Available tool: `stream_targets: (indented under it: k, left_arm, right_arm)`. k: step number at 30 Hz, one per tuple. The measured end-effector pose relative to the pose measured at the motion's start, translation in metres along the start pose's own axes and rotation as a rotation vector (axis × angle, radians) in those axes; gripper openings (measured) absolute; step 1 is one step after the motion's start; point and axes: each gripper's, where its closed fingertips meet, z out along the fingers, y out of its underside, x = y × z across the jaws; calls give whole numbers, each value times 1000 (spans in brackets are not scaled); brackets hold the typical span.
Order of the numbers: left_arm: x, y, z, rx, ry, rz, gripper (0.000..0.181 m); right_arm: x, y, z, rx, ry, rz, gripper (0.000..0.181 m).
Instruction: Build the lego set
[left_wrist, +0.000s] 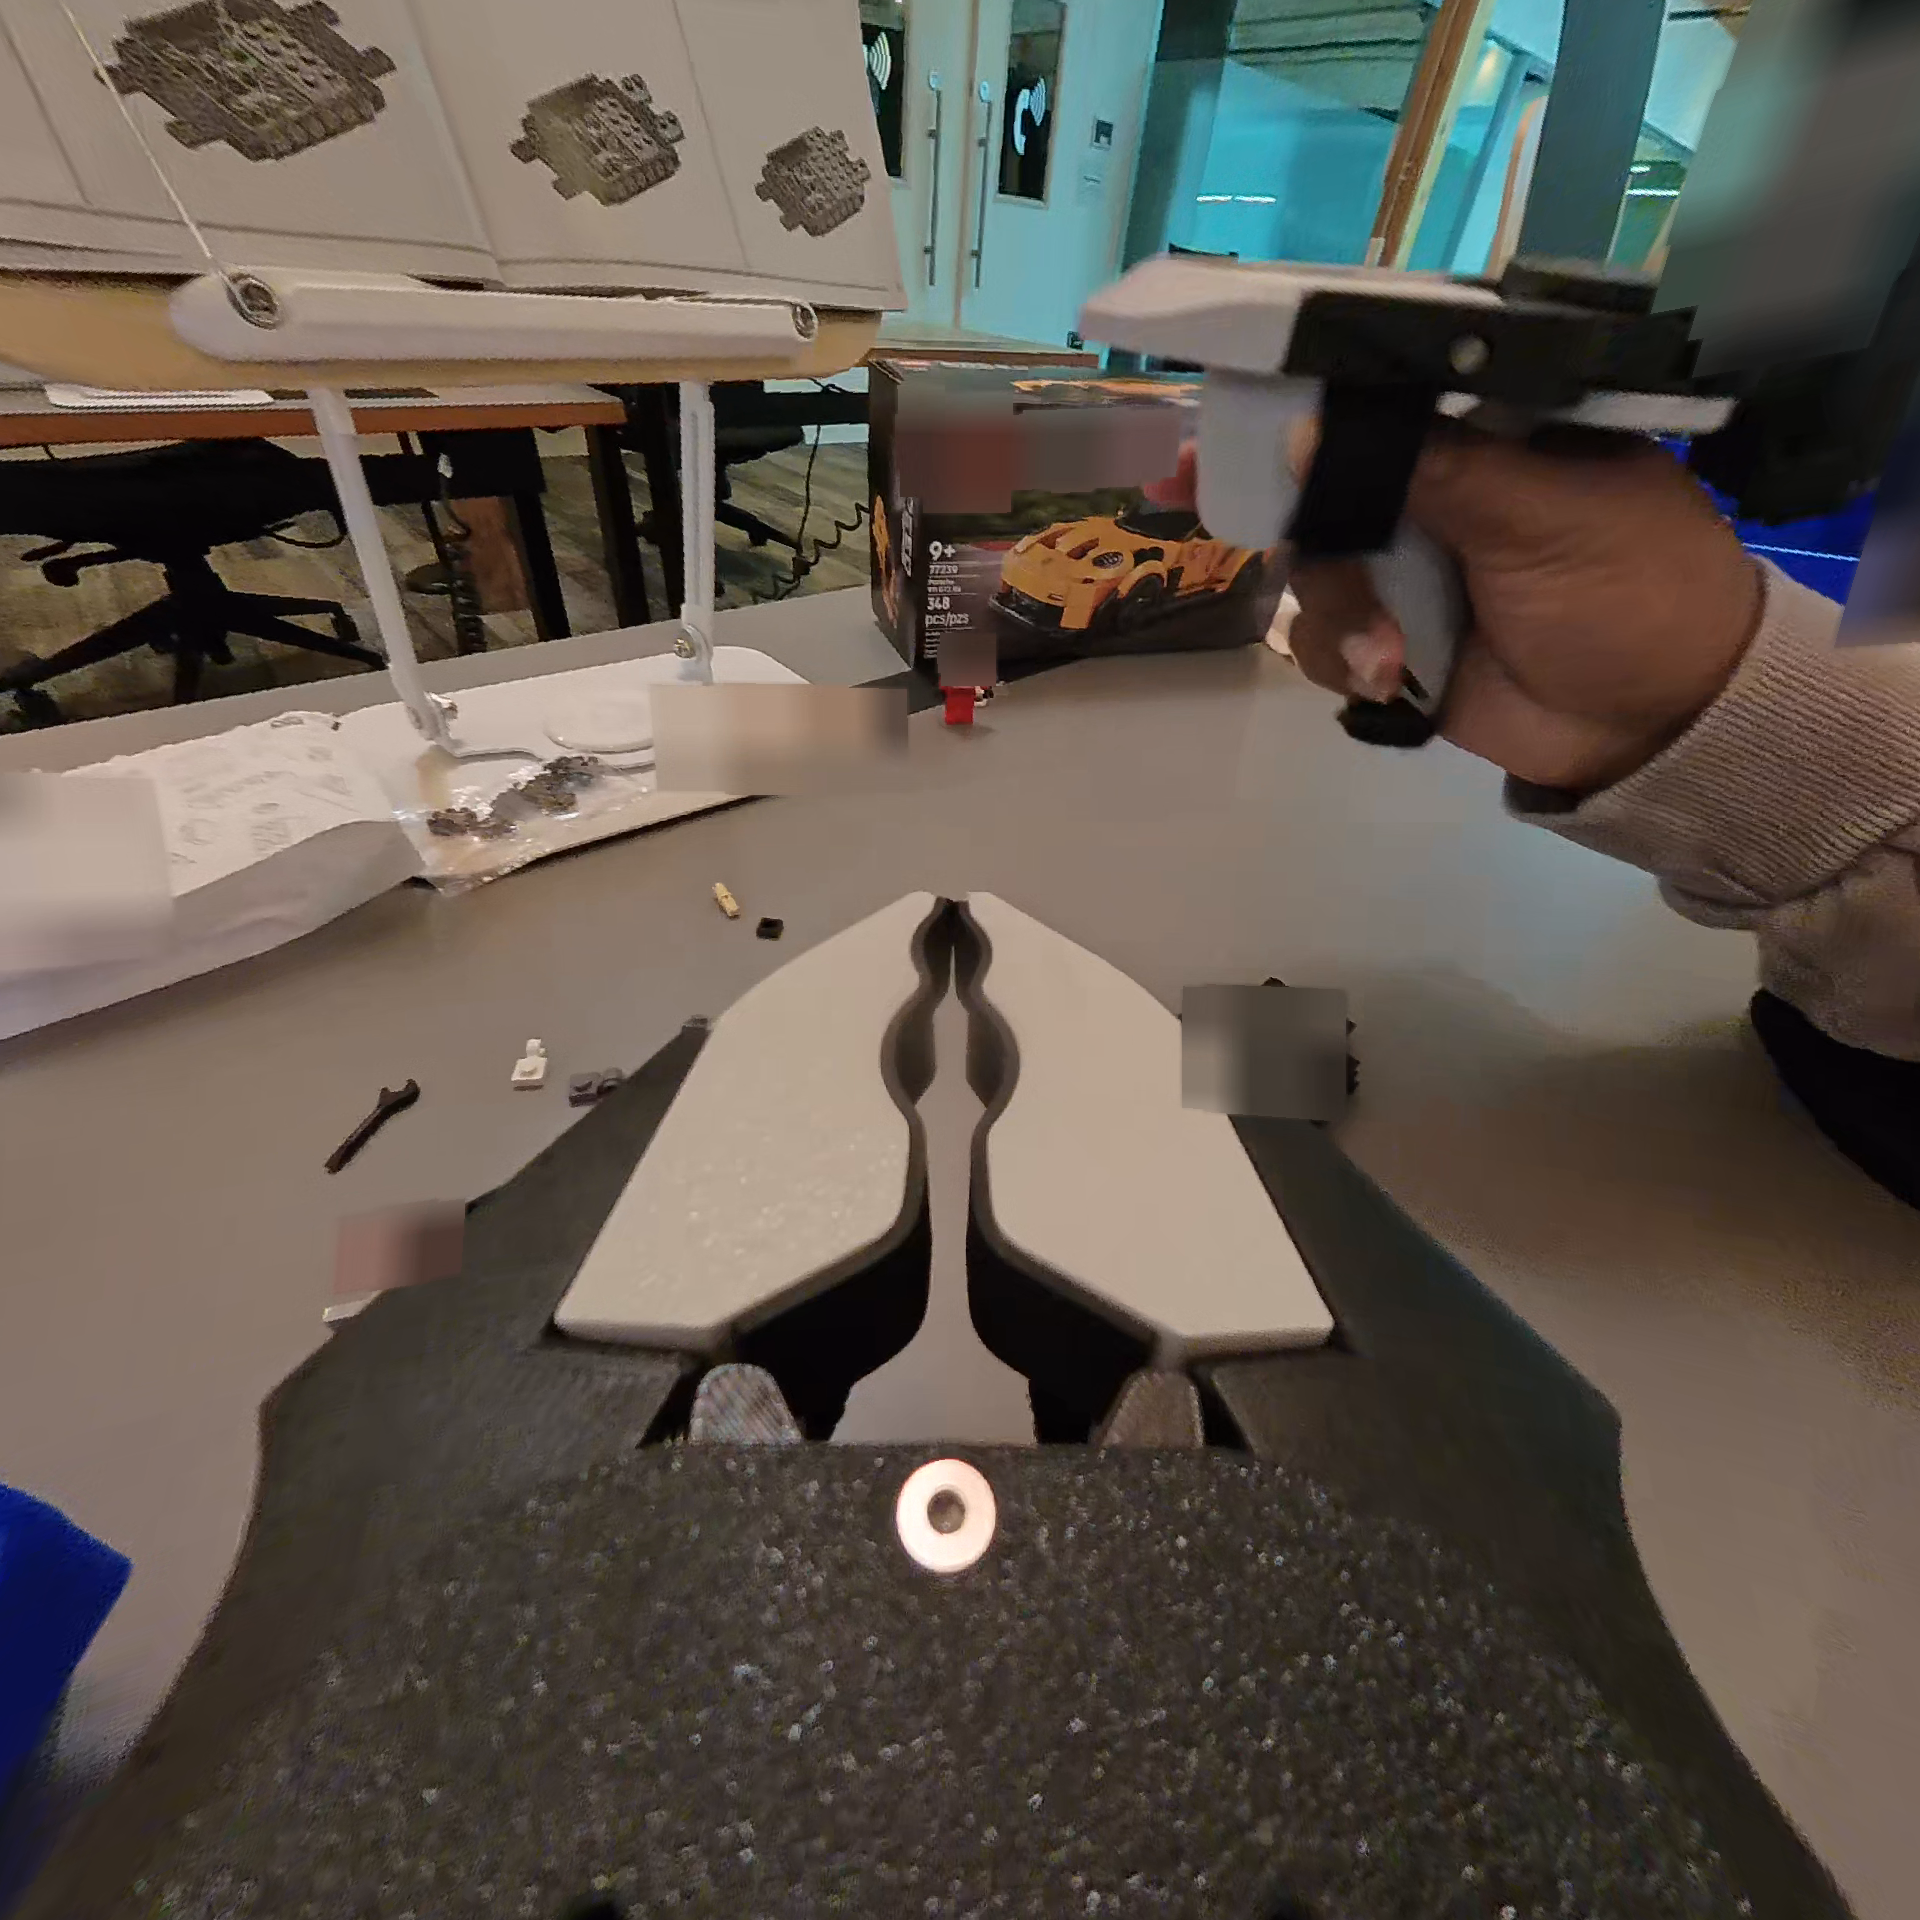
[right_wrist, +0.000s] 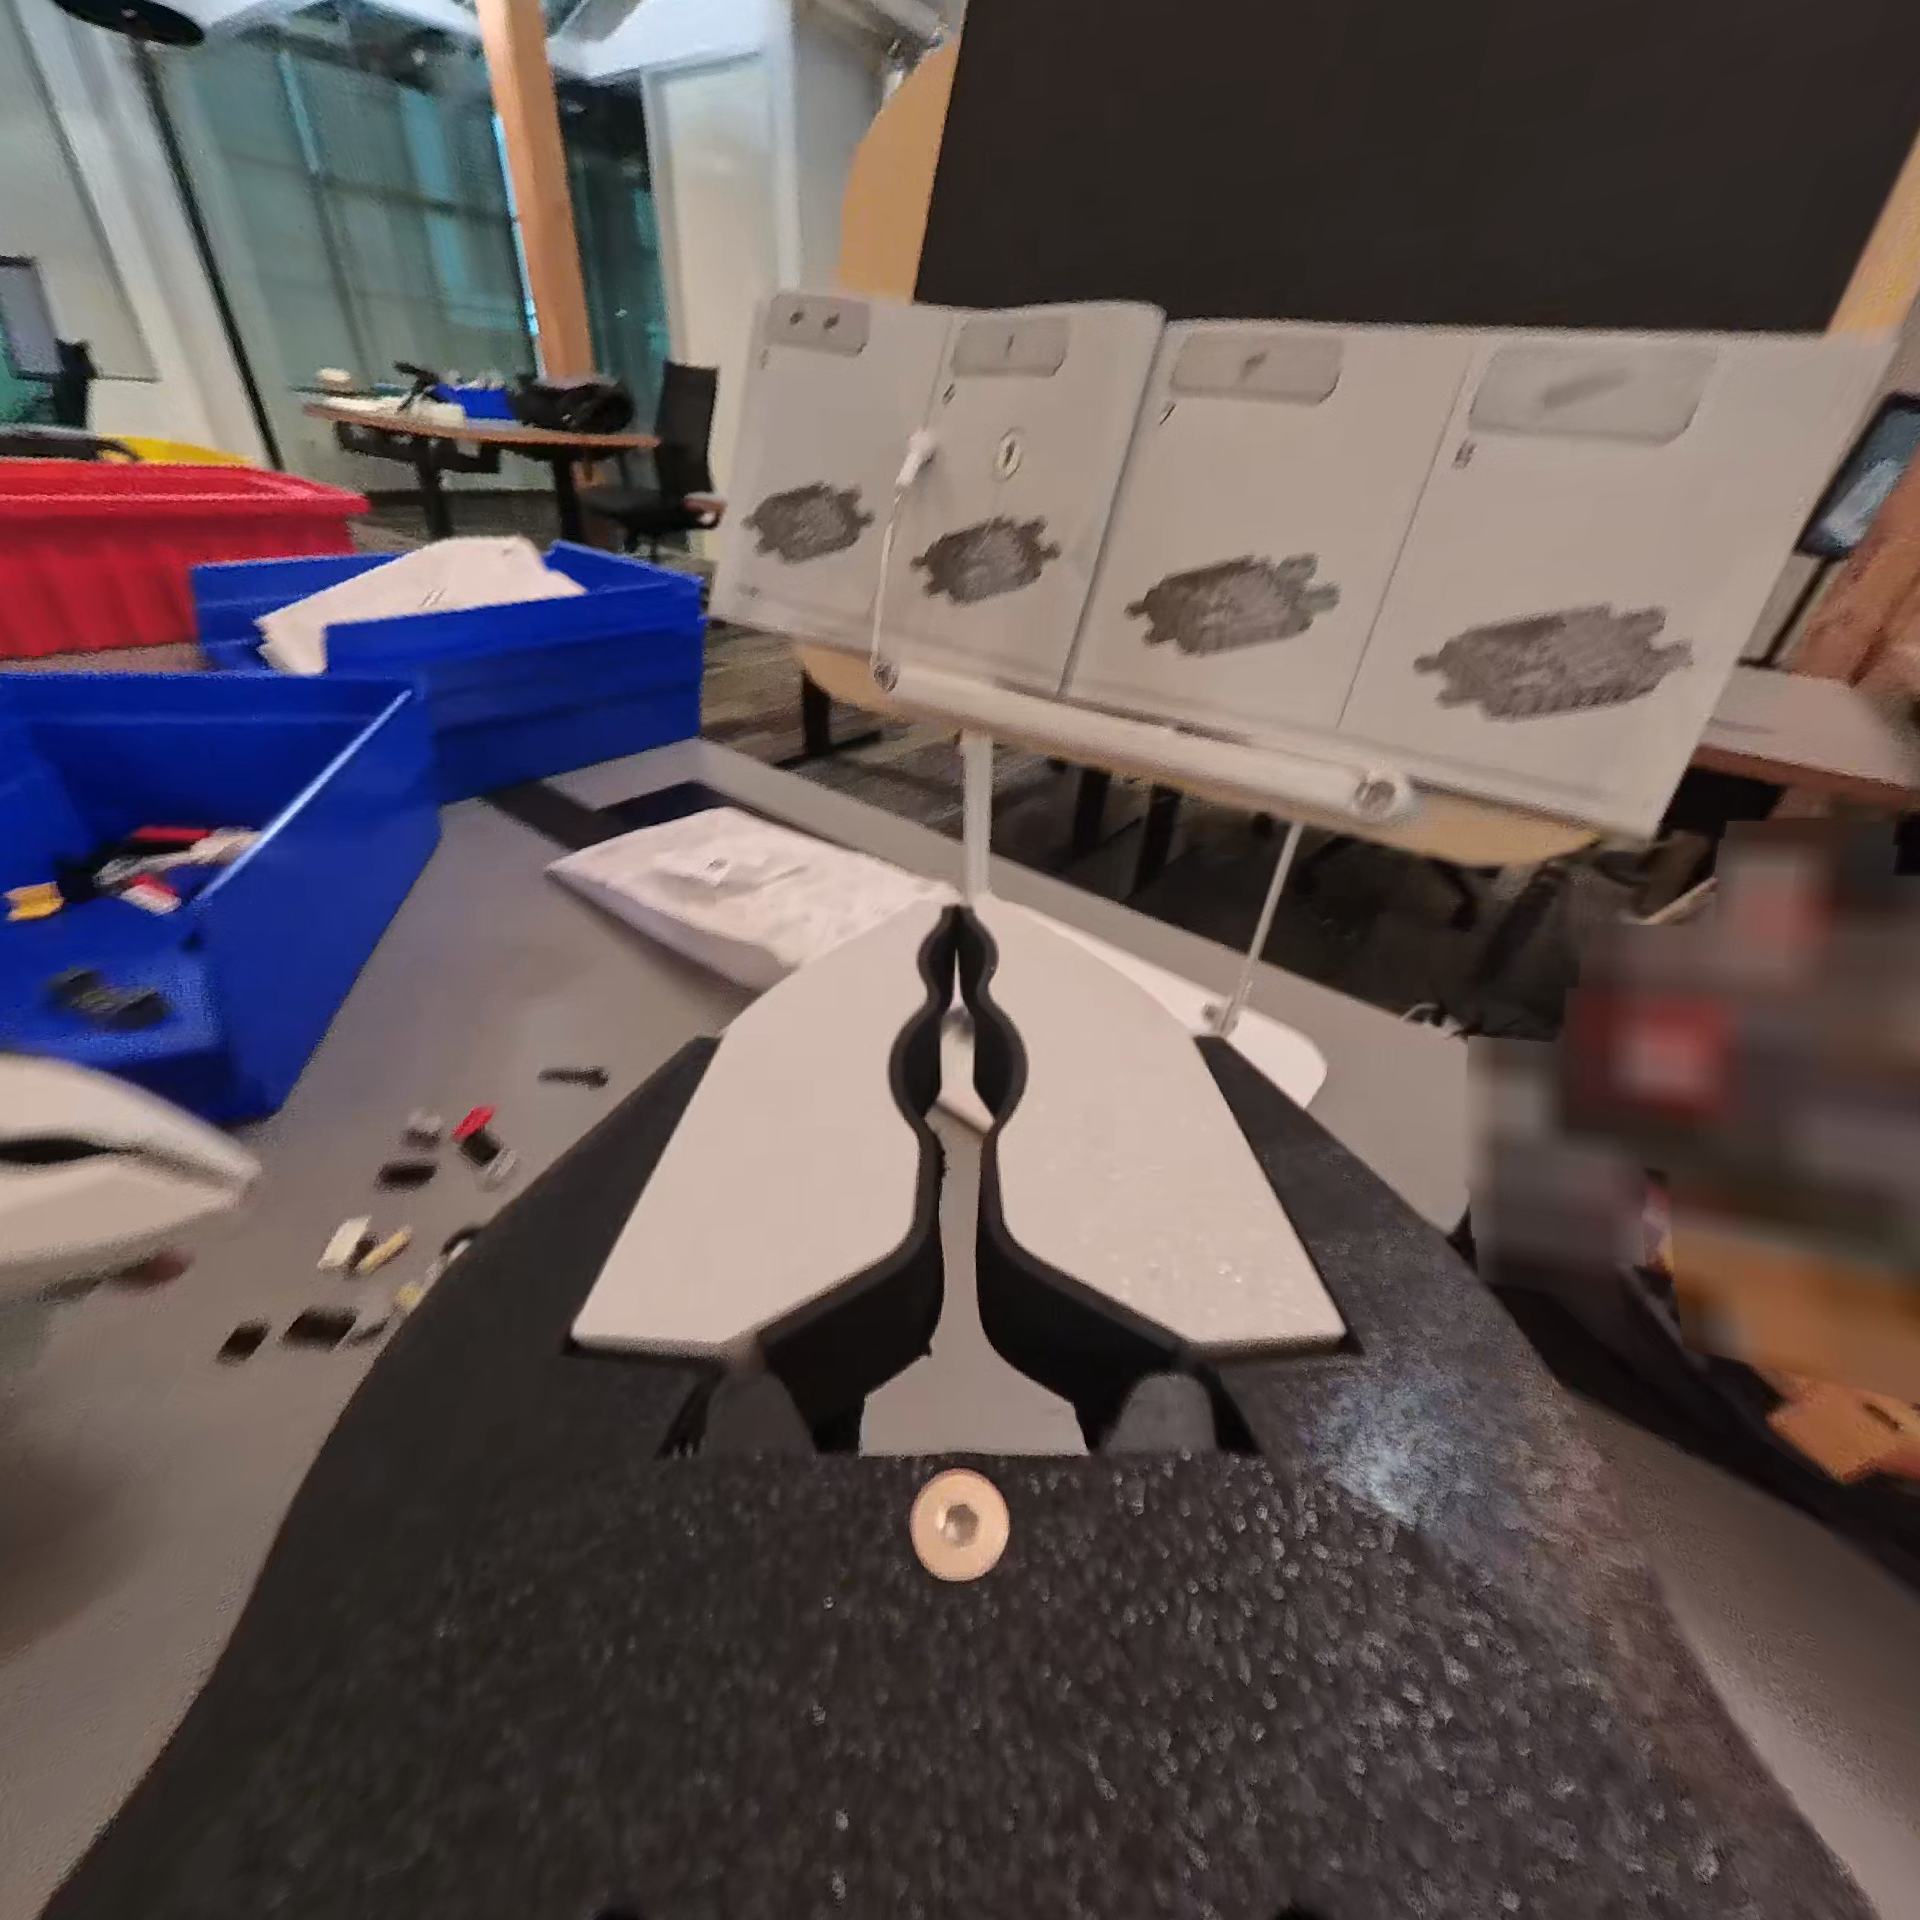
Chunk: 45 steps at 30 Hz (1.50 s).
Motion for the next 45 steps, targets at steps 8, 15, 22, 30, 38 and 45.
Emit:
stream_targets:
  k: [8,15,22,30,38,45]
  left_arm:
    - [-5,5,5,-5,-26,106,0]
    - [-7,9,14,-6,-15,97,0]
    - [-13,14,14,-20,-24,89,1]
    - [-12,15,12,-24,-20,108,1]
    - [-8,15,10,-27,-3,137,2]
    - [0,18,9,-49,57,111,0]
  right_arm:
    - [51,-49,80,64,123,-27,0]
    - [77,-69,114,101,151,-44,0]
    - [79,-75,147,113,162,-90,0]
    - [75,-80,175,109,170,-110,0]
    - [83,-85,176,112,197,-111,2]
    - [88,-73,169,76,200,-114,4]
